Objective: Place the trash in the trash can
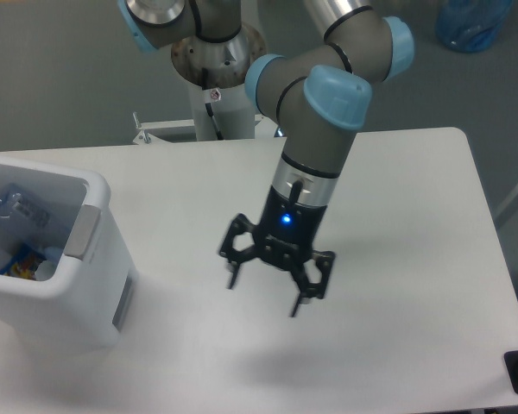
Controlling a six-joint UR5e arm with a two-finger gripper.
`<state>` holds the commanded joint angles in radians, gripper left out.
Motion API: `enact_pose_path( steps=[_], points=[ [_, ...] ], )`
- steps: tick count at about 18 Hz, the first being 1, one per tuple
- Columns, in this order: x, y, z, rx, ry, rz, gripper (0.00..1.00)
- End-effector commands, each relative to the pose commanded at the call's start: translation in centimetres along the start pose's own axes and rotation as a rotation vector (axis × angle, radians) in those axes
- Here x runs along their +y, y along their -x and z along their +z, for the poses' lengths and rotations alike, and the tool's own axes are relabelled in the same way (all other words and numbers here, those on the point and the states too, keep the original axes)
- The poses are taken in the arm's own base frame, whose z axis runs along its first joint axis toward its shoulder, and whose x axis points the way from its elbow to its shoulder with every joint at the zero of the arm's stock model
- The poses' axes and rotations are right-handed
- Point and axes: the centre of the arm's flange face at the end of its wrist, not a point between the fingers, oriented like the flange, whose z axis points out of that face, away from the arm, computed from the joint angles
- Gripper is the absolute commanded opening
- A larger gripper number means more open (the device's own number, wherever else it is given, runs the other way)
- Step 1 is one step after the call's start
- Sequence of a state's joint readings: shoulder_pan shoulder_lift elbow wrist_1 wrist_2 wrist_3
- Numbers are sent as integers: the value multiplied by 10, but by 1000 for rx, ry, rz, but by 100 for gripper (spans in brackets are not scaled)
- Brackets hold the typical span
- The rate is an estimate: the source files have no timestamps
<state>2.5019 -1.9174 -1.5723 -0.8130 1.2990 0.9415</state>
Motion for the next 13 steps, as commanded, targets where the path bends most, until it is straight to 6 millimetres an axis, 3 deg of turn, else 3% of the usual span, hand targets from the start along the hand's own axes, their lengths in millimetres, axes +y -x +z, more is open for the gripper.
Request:
enact_pose_path(
  steps=[7, 13],
  points=[
    [26, 5, 15, 3, 252, 194, 100],
    [17, -9, 18, 61, 321, 268, 100]
  ],
)
